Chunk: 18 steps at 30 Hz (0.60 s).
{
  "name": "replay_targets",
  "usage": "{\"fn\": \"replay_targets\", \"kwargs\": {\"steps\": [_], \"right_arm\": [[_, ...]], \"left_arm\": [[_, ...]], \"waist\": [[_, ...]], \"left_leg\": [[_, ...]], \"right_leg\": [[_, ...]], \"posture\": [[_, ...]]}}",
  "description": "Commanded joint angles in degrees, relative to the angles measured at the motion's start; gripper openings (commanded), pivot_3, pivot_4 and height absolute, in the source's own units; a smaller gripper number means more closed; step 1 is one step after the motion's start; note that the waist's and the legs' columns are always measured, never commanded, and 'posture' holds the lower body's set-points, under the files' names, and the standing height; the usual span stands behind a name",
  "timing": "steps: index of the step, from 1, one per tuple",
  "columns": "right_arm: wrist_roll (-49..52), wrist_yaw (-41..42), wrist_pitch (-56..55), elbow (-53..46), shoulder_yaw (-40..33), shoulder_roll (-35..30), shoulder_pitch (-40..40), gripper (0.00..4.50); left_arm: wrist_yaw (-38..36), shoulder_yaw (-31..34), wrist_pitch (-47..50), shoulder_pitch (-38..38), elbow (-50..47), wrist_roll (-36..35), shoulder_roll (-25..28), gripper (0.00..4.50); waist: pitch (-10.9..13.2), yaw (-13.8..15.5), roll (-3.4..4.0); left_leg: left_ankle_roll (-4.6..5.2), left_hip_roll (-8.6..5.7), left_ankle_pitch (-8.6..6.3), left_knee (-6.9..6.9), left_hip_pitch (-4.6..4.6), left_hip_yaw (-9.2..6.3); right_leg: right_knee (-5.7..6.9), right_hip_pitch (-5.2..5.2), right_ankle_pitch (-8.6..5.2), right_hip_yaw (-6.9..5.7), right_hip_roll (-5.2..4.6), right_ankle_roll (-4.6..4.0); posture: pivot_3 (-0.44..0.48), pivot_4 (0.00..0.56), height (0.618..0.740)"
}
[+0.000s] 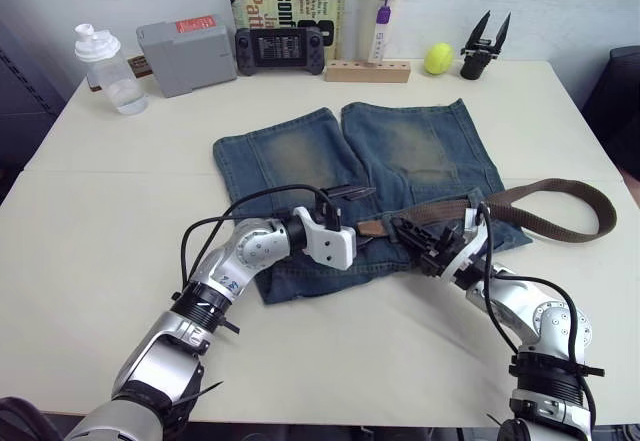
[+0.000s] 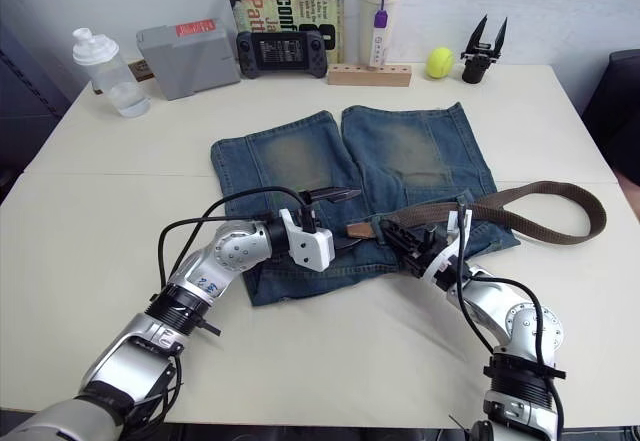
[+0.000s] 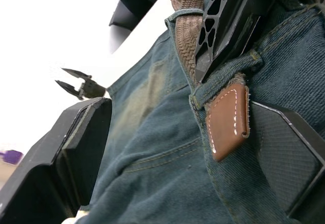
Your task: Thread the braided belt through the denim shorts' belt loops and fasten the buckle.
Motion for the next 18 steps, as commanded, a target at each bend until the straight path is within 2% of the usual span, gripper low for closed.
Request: {"fn": "replay_targets", "kwargs": {"steps": [1, 3, 7, 14, 18], "right_arm": [[0.5, -0.3, 0.0, -1.2, 1.0, -0.6, 1.1, 0.12], [0.6, -0.3, -0.3, -1.2, 1.3, -0.7, 1.1, 0.12], [1.1, -0.4, -0.6, -1.5, 1.4, -1.0, 1.2, 0.00], [1.7, -1.0, -1.4, -2.1, 1.7, -1.3, 1.6, 0.00], [1.2, -0.8, -3.6, -3.5, 0.5, -1.4, 2.0, 0.00]], "left_arm": [[4.6, 0.5, -2.3, -1.7, -1.6, 4.3, 1.0, 4.50], [4.3, -0.5, -2.7, -1.2, -0.8, 5.1, 1.0, 4.50], [2.6, -1.8, -2.5, 0.2, -0.6, 4.6, 0.9, 3.28], [0.7, -2.9, -3.3, 0.1, 0.3, 4.2, 1.9, 0.07], [0.6, -2.8, -3.8, 0.1, 0.3, 4.1, 2.1, 0.02]], "waist": [[0.0, 0.0, 0.00], [0.0, 0.0, 0.00], [0.0, 0.0, 0.00], [0.0, 0.0, 0.00], [0.0, 0.0, 0.00]], "left_leg": [[0.00, 0.00, 0.00, 0.00, 0.00, 0.00], [0.00, 0.00, 0.00, 0.00, 0.00, 0.00], [0.00, 0.00, 0.00, 0.00, 0.00, 0.00], [0.00, 0.01, 0.00, 0.00, 0.00, 0.00], [0.00, 0.01, 0.00, -0.01, 0.00, 0.00]], "right_leg": [[0.00, 0.00, 0.00, 0.00, 0.00, 0.00], [0.01, -0.01, 0.00, 0.00, 0.00, 0.00], [0.01, -0.01, 0.00, 0.00, 0.00, 0.00], [0.00, -0.01, 0.00, 0.00, 0.00, 0.00], [0.00, -0.01, 0.00, 0.00, -0.01, 0.00]], "posture": [[0.000, 0.150, 0.697], [0.000, 0.150, 0.697], [0.000, 0.150, 0.697], [0.000, 0.150, 0.697], [0.000, 0.150, 0.697]]}}
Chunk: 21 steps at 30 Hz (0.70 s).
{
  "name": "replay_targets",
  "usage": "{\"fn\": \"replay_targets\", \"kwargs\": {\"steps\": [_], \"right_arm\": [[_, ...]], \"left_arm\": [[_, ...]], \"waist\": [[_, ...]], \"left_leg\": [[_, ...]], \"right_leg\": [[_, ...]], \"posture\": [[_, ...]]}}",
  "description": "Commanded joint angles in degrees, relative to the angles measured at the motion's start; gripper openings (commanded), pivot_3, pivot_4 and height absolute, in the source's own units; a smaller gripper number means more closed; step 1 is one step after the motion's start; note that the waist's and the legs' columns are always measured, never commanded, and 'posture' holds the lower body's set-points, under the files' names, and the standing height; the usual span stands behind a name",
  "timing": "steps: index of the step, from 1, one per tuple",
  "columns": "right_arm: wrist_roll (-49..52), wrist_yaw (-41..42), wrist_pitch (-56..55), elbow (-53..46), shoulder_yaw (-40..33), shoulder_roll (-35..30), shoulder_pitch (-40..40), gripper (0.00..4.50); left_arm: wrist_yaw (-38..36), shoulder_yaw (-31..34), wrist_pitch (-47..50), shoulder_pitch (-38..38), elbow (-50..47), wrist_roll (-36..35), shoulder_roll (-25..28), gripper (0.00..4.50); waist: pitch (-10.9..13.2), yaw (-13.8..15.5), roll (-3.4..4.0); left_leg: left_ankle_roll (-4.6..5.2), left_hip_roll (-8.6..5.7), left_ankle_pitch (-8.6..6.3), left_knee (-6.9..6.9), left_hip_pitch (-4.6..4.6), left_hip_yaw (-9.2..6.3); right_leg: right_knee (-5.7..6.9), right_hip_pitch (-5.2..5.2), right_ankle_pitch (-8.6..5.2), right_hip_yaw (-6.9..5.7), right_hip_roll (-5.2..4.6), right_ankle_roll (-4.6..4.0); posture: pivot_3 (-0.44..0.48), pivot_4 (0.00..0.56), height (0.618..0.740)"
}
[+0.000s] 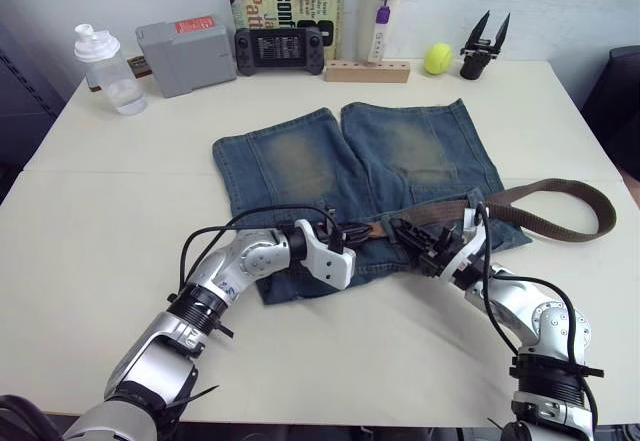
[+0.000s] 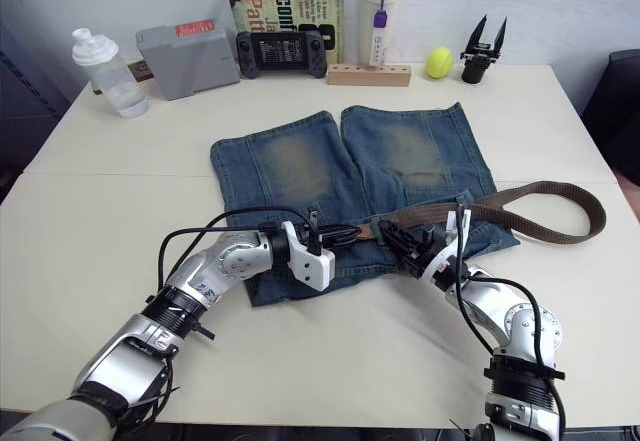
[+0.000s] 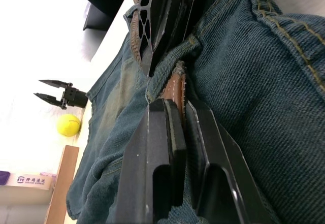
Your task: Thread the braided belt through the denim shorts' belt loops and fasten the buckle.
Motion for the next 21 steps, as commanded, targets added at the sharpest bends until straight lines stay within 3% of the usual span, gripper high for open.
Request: {"fn": "replay_targets", "kwargs": {"steps": [1, 2, 3, 5, 8, 11, 15, 16, 17, 21], "right_arm": [[-2.2, 1.7, -2.4, -3.9, -0.7, -1.6, 1.9, 0.00], [-3.5, 3.3, -2.5, -5.7, -0.6, -2.5, 2.9, 0.00], [-3.6, 4.9, -1.7, -8.0, -0.4, -3.7, 4.5, 0.92], [-5.0, 7.7, -1.5, -12.1, -0.2, -6.4, 7.4, 1.62], [-3.1, 11.0, -2.0, -16.0, -2.8, -11.0, 10.0, 3.11], [-7.7, 14.4, -2.9, -19.6, -4.6, -17.9, 11.7, 4.44], [-26.5, 20.1, -11.1, -22.3, 0.1, -25.6, 11.9, 4.44], [-30.9, 20.7, -12.9, -21.2, 1.9, -26.9, 11.6, 3.79], [-33.8, 21.1, -13.9, -20.3, 3.0, -27.5, 11.4, 3.53], [-42.2, 24.4, -16.6, -16.1, 6.3, -28.4, 11.9, 1.48]], "left_arm": [[-0.1, 0.3, -1.2, -0.4, -1.0, -1.2, 0.5, 0.02], [-0.2, 0.5, -1.1, -0.4, -1.0, -1.4, 0.5, 0.02], [-0.3, 0.6, -0.9, -0.6, -1.1, -1.5, 0.4, 0.00], [-0.7, 0.8, -0.2, -0.9, -1.5, -1.8, 0.2, 0.00], [-1.1, 1.0, 1.0, -1.1, -2.1, -2.1, -0.3, 0.00], [-1.7, 1.2, 2.1, -1.2, -2.7, -2.9, -0.9, 0.00], [-5.1, 0.9, 1.7, -1.5, -4.3, -6.1, -0.8, 0.00], [-6.3, 1.2, 2.3, -1.8, -5.3, -7.0, -0.8, 0.00], [-7.0, 1.4, 2.9, -2.0, -6.1, -7.6, -0.7, 0.00], [-9.3, 2.6, 5.2, -3.1, -8.8, -9.1, 0.1, 0.00]], "waist": [[0.0, 0.0, 0.00], [0.0, 0.1, 0.00], [0.0, 0.2, 0.00], [0.0, 0.3, 0.00], [0.0, 0.2, 0.00], [0.0, 0.3, 0.00], [0.0, 0.6, -0.01], [0.0, 0.7, -0.01], [0.0, 0.8, -0.02], [0.0, 1.4, -0.02]], "left_leg": [[0.00, 0.00, 0.00, 0.00, 0.00, 0.00], [0.00, 0.00, 0.00, 0.00, -0.01, 0.00], [0.01, 0.00, -0.01, 0.00, -0.01, 0.00], [0.06, -0.03, -0.04, 0.01, -0.04, 0.00], [0.12, -0.04, -0.08, 0.05, -0.05, 0.01], [0.13, -0.04, -0.09, 0.06, -0.05, 0.01], [0.12, -0.03, -0.09, 0.06, -0.04, -0.01], [0.11, -0.03, -0.07, 0.06, -0.04, 0.01], [0.09, -0.03, -0.07, 0.06, -0.04, 0.00], [0.05, -0.03, -0.03, 0.10, -0.04, 0.01]], "right_leg": [[0.00, 0.00, 0.00, 0.00, 0.00, 0.00], [0.00, 0.00, 0.00, 0.00, 0.00, 0.00], [-0.01, 0.00, 0.00, -0.01, -0.01, 0.00], [-0.03, 0.00, 0.00, -0.02, -0.05, 0.00], [-0.07, 0.01, 0.02, -0.01, -0.07, 0.04], [-0.30, 0.00, 0.02, -0.01, -0.08, 0.04], [-0.35, 0.02, 0.02, -0.05, -0.06, 0.04], [-0.35, 0.01, 0.02, -0.05, -0.06, 0.05], [-0.36, 0.02, 0.02, -0.08, -0.04, 0.05], [-0.34, 0.05, 0.03, -0.47, -0.05, 0.05]], "posture": [[0.000, 0.150, 0.697], [0.000, 0.150, 0.697], [0.000, 0.150, 0.697], [0.000, 0.150, 0.697], [0.000, 0.150, 0.697], [0.000, 0.150, 0.697], [0.000, 0.150, 0.697], [0.000, 0.150, 0.697], [0.000, 0.150, 0.697], [0.000, 0.150, 0.697]]}}
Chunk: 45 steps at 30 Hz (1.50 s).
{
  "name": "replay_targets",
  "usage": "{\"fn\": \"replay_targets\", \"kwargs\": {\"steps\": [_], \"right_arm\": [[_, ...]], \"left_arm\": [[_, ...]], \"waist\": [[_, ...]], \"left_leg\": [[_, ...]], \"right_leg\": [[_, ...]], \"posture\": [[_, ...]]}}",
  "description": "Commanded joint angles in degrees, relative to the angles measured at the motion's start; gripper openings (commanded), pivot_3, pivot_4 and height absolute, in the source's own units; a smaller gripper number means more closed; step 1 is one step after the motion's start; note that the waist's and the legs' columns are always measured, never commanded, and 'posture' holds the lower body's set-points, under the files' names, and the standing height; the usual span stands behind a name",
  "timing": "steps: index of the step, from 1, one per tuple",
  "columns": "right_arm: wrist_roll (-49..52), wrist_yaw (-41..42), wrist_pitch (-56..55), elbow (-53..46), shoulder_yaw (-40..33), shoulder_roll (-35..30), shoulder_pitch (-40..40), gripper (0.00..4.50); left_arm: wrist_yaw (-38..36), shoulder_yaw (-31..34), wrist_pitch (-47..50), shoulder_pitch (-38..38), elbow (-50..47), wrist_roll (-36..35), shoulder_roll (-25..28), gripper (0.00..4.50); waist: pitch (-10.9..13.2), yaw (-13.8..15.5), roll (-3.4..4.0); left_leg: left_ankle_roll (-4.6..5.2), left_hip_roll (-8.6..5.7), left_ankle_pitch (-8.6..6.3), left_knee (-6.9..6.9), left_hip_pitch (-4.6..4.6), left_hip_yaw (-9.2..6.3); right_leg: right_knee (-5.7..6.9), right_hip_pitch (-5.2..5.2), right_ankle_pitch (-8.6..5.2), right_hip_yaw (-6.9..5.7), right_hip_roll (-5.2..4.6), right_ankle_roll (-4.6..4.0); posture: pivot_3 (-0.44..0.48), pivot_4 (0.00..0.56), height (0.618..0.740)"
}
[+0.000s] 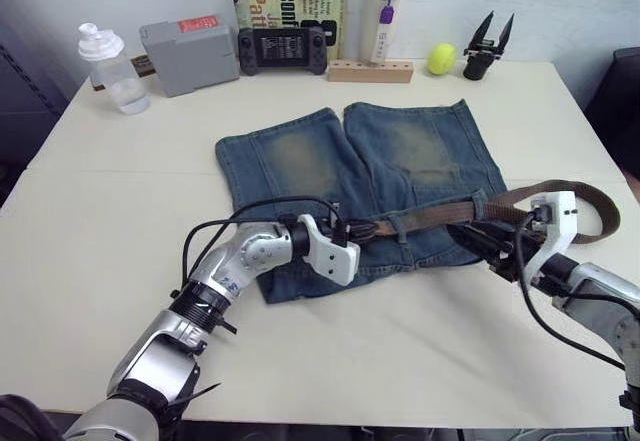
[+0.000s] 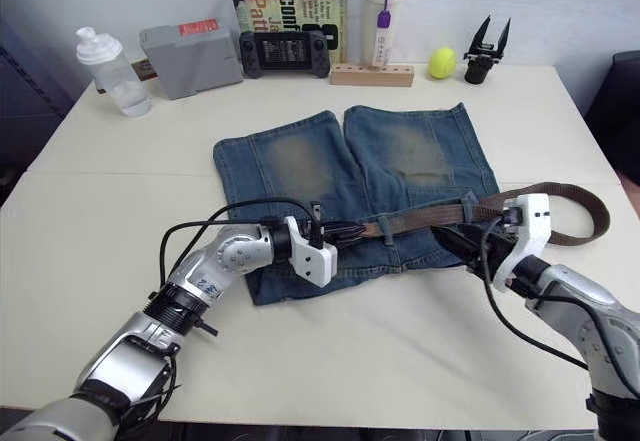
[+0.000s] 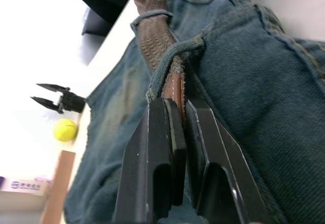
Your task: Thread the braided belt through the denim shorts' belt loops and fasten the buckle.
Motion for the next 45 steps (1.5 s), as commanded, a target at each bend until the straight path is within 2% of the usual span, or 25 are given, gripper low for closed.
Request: {"fn": "replay_targets", "kwargs": {"steps": [1, 3, 4, 9, 11, 19, 22, 24, 27, 30, 32, 33, 34, 35, 38, 39, 40, 42, 43, 45], "right_arm": [[-7.8, 2.9, -3.5, 3.1, 2.2, -1.2, 0.1, 1.02], [-12.2, 3.9, -4.9, 6.1, 4.4, -0.9, -1.0, 0.07], [-14.2, 3.9, -5.5, 8.3, 5.5, -0.2, -1.9, 0.02], [-21.6, 2.1, -4.3, 17.2, 9.8, 1.9, -5.0, 0.02], [-22.9, 1.3, -4.8, 18.7, 9.5, 3.4, -6.1, 0.02], [-24.7, 0.4, -1.7, 21.3, 9.0, 5.8, -8.4, 0.02], [-24.4, 1.0, -0.9, 20.9, 9.3, 6.2, -8.9, 0.02], [-24.7, 1.5, -0.7, 20.6, 9.6, 6.1, -9.1, 0.02], [-24.3, 2.4, -0.1, 19.9, 9.4, 6.0, -9.8, 0.02], [-22.7, 3.2, 1.5, 17.8, 9.2, 6.2, -10.4, 0.02], [-22.1, 3.7, 2.1, 16.1, 9.2, 6.2, -10.6, 0.00], [-22.0, 3.9, 2.7, 15.4, 9.0, 6.2, -10.7, 0.00], [-21.7, 4.8, 3.1, 14.1, 8.9, 5.6, -10.5, 0.00], [-21.2, 5.8, 3.6, 12.5, 8.6, 4.9, -10.3, 0.00], [-19.8, 10.3, 3.3, 7.5, 8.6, 1.8, -9.4, 0.00], [-19.1, 11.9, 4.0, 5.4, 8.5, 0.4, -8.9, 0.00], [-19.0, 14.2, 4.1, 2.5, 8.8, -2.3, -8.2, 0.00], [-19.4, 17.4, 3.7, -1.7, 9.4, -6.0, -7.8, 0.00], [-19.6, 19.0, 3.3, -3.6, 9.8, -7.4, -8.0, 0.00], [-19.9, 21.4, 3.0, -6.4, 11.0, -9.7, -8.4, 0.00]], "left_arm": [[-1.7, 2.1, 1.6, -1.4, -4.3, -3.3, 0.8, 0.00], [-2.7, 2.5, 2.3, -1.4, -5.4, -3.9, 1.5, 0.00], [-3.3, 2.8, 2.9, -1.4, -6.0, -4.3, 1.9, 0.00], [-7.5, 4.2, 4.9, 0.1, -8.0, -7.7, 5.2, 0.00], [-8.7, 4.8, 4.4, 2.3, -8.0, -7.9, 8.5, 0.00], [-11.5, 10.7, 6.2, 10.9, -11.5, -10.9, 18.5, 0.00], [-10.7, 11.9, 6.9, 12.9, -11.6, -10.3, 20.0, 0.00], [-11.5, 11.9, 7.0, 13.7, -11.2, -10.9, 20.8, 0.00], [-15.1, 13.3, 11.9, 17.2, -12.1, -16.3, 21.7, 0.00], [-19.2, 13.0, 17.7, 18.3, -15.0, -26.7, 18.2, 0.00], [-19.5, 13.3, 20.8, 17.5, -15.5, -30.5, 15.8, 0.84], [-20.1, 13.6, 22.7, 17.5, -16.1, -31.7, 15.5, 0.95], [-20.6, 14.2, 24.7, 17.5, -16.7, -33.3, 15.3, 1.39], [-21.2, 15.3, 27.2, 17.5, -17.4, -35.1, 15.5, 1.98], [-23.2, 18.9, 33.9, 17.9, -19.3, -41.1, 17.3, 2.89], [-24.0, 20.7, 36.9, 18.1, -19.9, -43.9, 18.3, 3.47], [-25.3, 23.2, 40.9, 18.8, -20.7, -47.4, 20.3, 3.64], [-27.5, 27.1, 47.1, 20.0, -21.5, -52.6, 23.5, 4.27], [-28.5, 29.0, 50.0, 20.7, -21.6, -54.6, 24.9, 4.39], [-29.4, 31.1, 54.5, 21.9, -22.4, -57.3, 26.9, 4.39]], "waist": [[0.0, 0.1, 0.00], [0.0, 0.1, 0.00], [0.0, 0.1, 0.00], [0.0, -0.1, -0.03], [-0.1, -0.2, -0.23], [-0.3, -0.5, -0.44], [-0.4, -0.4, -0.56], [-0.7, -0.4, -0.97], [-0.7, -0.7, -0.96], [-0.7, -1.1, -0.93], [-0.7, -1.3, -0.93], [-0.7, -1.2, -0.93], [-0.7, -1.2, -0.92], [-0.7, -1.2, -0.92], [-0.7, -1.3, -0.91], [-0.7, -1.3, -0.90], [-0.7, -1.2, -0.87], [-0.5, -1.4, -0.60], [-0.3, -1.4, -0.22], [-0.1, -1.5, 0.08]], "left_leg": [[0.00, 0.00, 0.00, 0.02, -0.01, 0.00], [0.01, -0.01, 0.01, 0.10, 0.00, -0.01], [0.02, -0.01, 0.01, 0.16, -0.01, -0.02], [0.04, 0.04, -0.02, 0.48, 0.01, -0.17], [0.04, 0.07, -0.05, 0.50, 0.13, -0.27], [-0.05, 0.10, -0.23, 0.54, 0.35, -0.61], [-0.30, 0.10, -0.41, 0.57, 0.31, -0.73], [-0.34, 0.08, -0.43, 0.58, 0.30, -0.80], [-0.36, 0.07, -0.45, 0.52, 0.30, -0.87], [-0.42, 0.08, -0.46, 0.51, 0.29, -0.88], [-0.40, 0.07, -0.47, 0.52, 0.29, -0.86], [-0.44, 0.09, -0.48, 0.48, 0.28, -0.88], [-0.44, 0.09, -0.48, 0.49, 0.27, -0.89], [-0.44, 0.08, -0.48, 0.51, 0.27, -0.91], [-0.43, 0.07, -0.48, 0.52, 0.23, -0.92], [-0.44, 0.07, -0.47, 0.48, 0.19, -0.92], [-0.45, 0.07, -0.47, 0.46, 0.20, -0.92], [-0.24, 0.09, -0.29, 0.35, 0.15, -0.90], [-0.24, 0.10, -0.27, 0.28, 0.18, -0.86], [-0.22, 0.10, -0.26, 0.27, 0.16, -0.81]], "right_leg": [[0.00, 0.02, 0.00, -0.05, 0.00, 0.00], [0.02, 0.07, 0.01, -0.10, 0.00, 0.02], [0.03, 0.08, 0.02, -0.13, 0.00, 0.03], [0.08, 0.28, 0.02, -0.26, 0.02, 0.03], [0.01, 0.49, 0.02, -0.33, 0.03, 0.03], [-0.16, 0.89, 0.01, -0.39, 0.02, 0.02], [-0.20, 0.92, 0.01, -0.33, -0.01, 0.02], [-0.22, 0.96, 0.02, -0.34, -0.02, 0.01], [-0.27, 0.98, 0.02, -0.35, -0.03, 0.01], [-0.25, 0.97, -0.01, -0.40, -0.01, -0.03], [-0.25, 0.98, -0.01, -0.39, -0.03, -0.02], [-0.26, 0.94, -0.03, -0.41, -0.03, -0.05], [-0.26, 0.94, -0.03, -0.41, -0.03, -0.05], [-0.28, 0.97, -0.02, -0.42, -0.04, -0.05], [-0.27, 0.96, -0.02, -0.43, -0.05, -0.05], [-0.27, 0.90, -0.03, -0.44, -0.03, -0.05], [-0.28, 0.89, -0.03, -0.44, -0.02, -0.05], [-0.27, 0.81, -0.06, -0.46, 0.04, -0.10], [-0.28, 0.81, -0.07, -0.50, 0.05, -0.11], [-0.32, 0.76, -0.07, -0.47, 0.04, -0.10]], "posture": [[0.000, 0.150, 0.697], [0.000, 0.150, 0.697], [0.000, 0.150, 0.697], [0.000, 0.150, 0.697], [0.000, 0.150, 0.697], [0.000, 0.150, 0.697], [0.000, 0.150, 0.697], [0.000, 0.150, 0.697], [0.000, 0.150, 0.697], [0.000, 0.150, 0.697], [0.000, 0.150, 0.697], [0.000, 0.150, 0.697], [0.000, 0.150, 0.697], [0.000, 0.150, 0.697], [0.000, 0.150, 0.697], [0.000, 0.150, 0.697], [0.000, 0.150, 0.697], [0.000, 0.150, 0.697], [0.000, 0.150, 0.697], [0.000, 0.150, 0.697]]}}
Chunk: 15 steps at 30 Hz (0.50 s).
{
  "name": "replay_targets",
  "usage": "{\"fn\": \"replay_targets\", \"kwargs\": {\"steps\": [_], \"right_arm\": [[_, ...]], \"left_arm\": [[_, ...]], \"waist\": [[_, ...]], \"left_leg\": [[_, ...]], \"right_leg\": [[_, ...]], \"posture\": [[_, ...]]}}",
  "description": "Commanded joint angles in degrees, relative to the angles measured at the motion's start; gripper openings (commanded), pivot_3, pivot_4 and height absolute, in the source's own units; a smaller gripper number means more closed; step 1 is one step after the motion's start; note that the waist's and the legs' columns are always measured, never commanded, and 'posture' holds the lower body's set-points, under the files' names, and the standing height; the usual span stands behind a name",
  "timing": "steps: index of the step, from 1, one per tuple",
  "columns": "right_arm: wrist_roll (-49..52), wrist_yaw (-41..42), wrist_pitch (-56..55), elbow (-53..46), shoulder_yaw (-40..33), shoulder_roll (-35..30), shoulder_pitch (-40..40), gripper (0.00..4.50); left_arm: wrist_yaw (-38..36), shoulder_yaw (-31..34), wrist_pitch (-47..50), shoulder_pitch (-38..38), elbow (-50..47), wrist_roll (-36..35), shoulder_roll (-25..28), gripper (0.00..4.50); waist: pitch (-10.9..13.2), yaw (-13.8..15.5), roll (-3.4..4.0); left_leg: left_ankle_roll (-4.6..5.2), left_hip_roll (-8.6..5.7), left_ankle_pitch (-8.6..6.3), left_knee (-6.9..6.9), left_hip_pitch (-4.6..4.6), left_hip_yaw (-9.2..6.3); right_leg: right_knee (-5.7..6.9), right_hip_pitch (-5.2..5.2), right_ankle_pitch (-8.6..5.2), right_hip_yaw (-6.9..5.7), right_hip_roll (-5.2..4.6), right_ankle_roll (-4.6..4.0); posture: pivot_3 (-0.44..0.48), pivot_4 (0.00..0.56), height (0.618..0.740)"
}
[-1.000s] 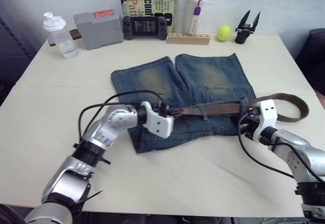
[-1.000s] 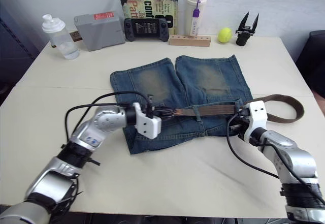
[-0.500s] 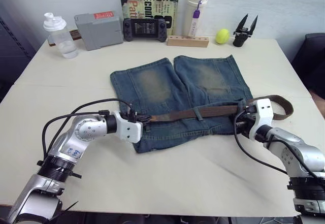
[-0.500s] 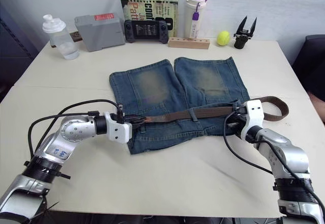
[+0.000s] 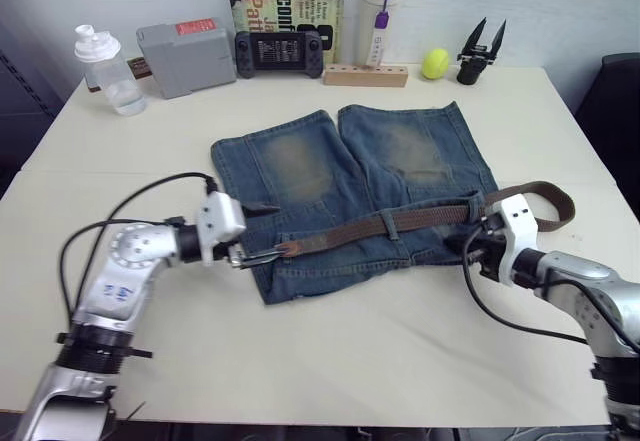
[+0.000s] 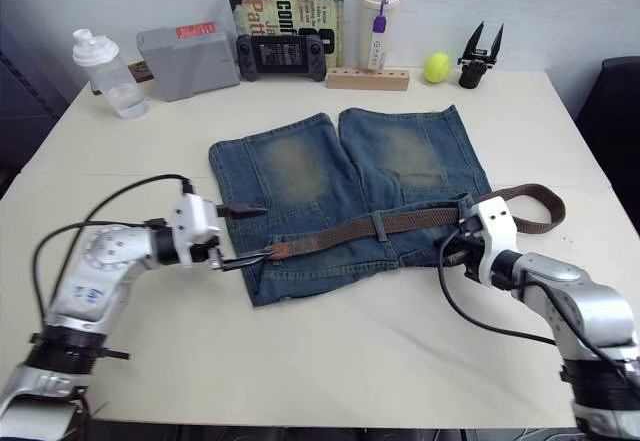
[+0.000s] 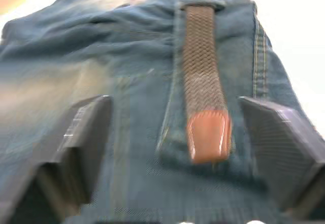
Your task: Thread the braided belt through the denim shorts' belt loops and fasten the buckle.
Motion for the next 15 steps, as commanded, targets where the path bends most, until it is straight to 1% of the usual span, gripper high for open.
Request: {"fn": "replay_targets", "kwargs": {"steps": [1, 2, 3, 4, 5, 6, 8, 10, 12, 14, 15], "right_arm": [[-0.2, 6.5, -1.3, -8.5, 1.7, -5.2, -1.2, 0.33], [-0.7, 7.5, -1.4, -9.4, 2.5, -6.1, -1.4, 0.66], [-1.3, 8.4, -1.8, -10.3, 3.5, -6.7, -2.0, 0.76], [-3.2, 8.7, -3.4, -10.8, 5.2, -7.1, -2.9, 1.46], [-4.6, 8.8, -4.5, -11.0, 6.3, -7.3, -3.5, 1.71], [-8.1, 10.0, -7.2, -11.0, 9.7, -8.5, -4.1, 2.12], [-12.9, 11.2, -10.0, -10.2, 14.7, -9.3, -5.2, 2.12], [-15.2, 11.9, -10.8, -9.5, 17.7, -9.2, -6.5, 2.12], [-20.4, 11.5, -12.4, -7.9, 21.7, -9.4, -7.5, 2.12], [-25.2, 10.2, -15.7, -5.1, 23.4, -9.1, -8.1, 2.12], [-27.4, 9.7, -18.0, -3.5, 23.6, -9.4, -8.3, 1.88]], "left_arm": [[-2.8, 6.4, 10.3, 2.6, -3.2, -7.5, 4.1, 4.46], [-3.2, 6.7, 11.7, 3.1, -3.5, -7.9, 4.7, 4.50], [-3.5, 7.3, 13.3, 3.8, -4.0, -8.8, 5.0, 4.50], [-3.5, 7.5, 14.2, 4.6, -4.3, -8.9, 5.0, 4.50], [-3.4, 7.7, 14.7, 5.2, -4.6, -8.9, 4.8, 4.50], [-3.2, 7.3, 14.8, 6.0, -5.2, -8.4, 4.6, 4.50], [-2.3, 6.7, 15.7, 6.9, -6.8, -8.3, 3.7, 4.50], [-1.9, 6.0, 16.5, 7.4, -8.2, -7.9, 3.4, 4.50], [-1.7, 5.7, 17.4, 8.0, -9.8, -7.9, 3.2, 4.50], [-1.4, 5.9, 18.0, 8.3, -10.6, -7.8, 3.0, 4.50], [-1.2, 5.9, 17.9, 8.3, -10.6, -7.5, 2.9, 4.50]], "waist": [[0.1, 0.2, 0.13], [0.1, 0.3, 0.14], [0.1, 0.4, 0.13], [0.1, 0.5, 0.13], [0.1, 0.6, 0.13], [0.1, 0.7, 0.13], [0.1, 0.6, 0.14], [0.1, 0.6, 0.13], [0.1, 0.5, 0.11], [0.1, 0.4, 0.11], [0.1, 0.4, 0.11]], "left_leg": [[-0.01, 0.00, -0.01, 0.00, 0.04, 0.02], [-0.01, 0.00, -0.02, 0.01, 0.05, 0.01], [-0.15, -0.01, -0.10, 0.00, 0.05, 0.01], [-0.26, -0.02, -0.17, 0.00, 0.04, -0.01], [-0.28, -0.02, -0.18, 0.00, 0.03, -0.01], [-0.29, -0.02, -0.19, 0.00, 0.03, -0.01], [-0.30, -0.04, -0.19, 0.01, 0.02, -0.03], [-0.32, -0.05, -0.20, -0.02, -0.01, -0.03], [-0.35, -0.06, -0.19, -0.10, 0.00, 0.01], [-0.44, -0.06, -0.14, -0.18, 0.01, 0.02], [-0.50, -0.06, -0.09, -0.25, 0.02, 0.05]], "right_leg": [[0.00, 0.02, 0.00, 0.02, -0.01, 0.01], [0.00, 0.03, 0.00, 0.02, -0.02, 0.01], [-0.03, 0.03, 0.00, 0.02, -0.04, 0.01], [-0.05, 0.04, 0.00, 0.01, -0.07, 0.01], [-0.06, 0.04, 0.00, 0.01, -0.07, 0.01], [-0.09, 0.05, 0.00, 0.01, -0.07, 0.02], [-0.17, 0.06, 0.03, 0.02, -0.08, 0.05], [-0.23, 0.05, 0.03, 0.01, -0.07, 0.06], [-0.25, 0.01, 0.03, 0.05, -0.07, 0.06], [-0.25, 0.00, 0.03, 0.04, -0.06, 0.06], [-0.25, -0.02, 0.03, 0.05, -0.04, 0.06]], "posture": [[0.000, 0.150, 0.697], [0.000, 0.150, 0.697], [0.000, 0.150, 0.697], [0.000, 0.150, 0.697], [0.000, 0.150, 0.697], [0.000, 0.150, 0.697], [0.000, 0.150, 0.697], [0.000, 0.150, 0.697], [0.000, 0.150, 0.697], [0.000, 0.150, 0.697], [0.000, 0.150, 0.697]]}}
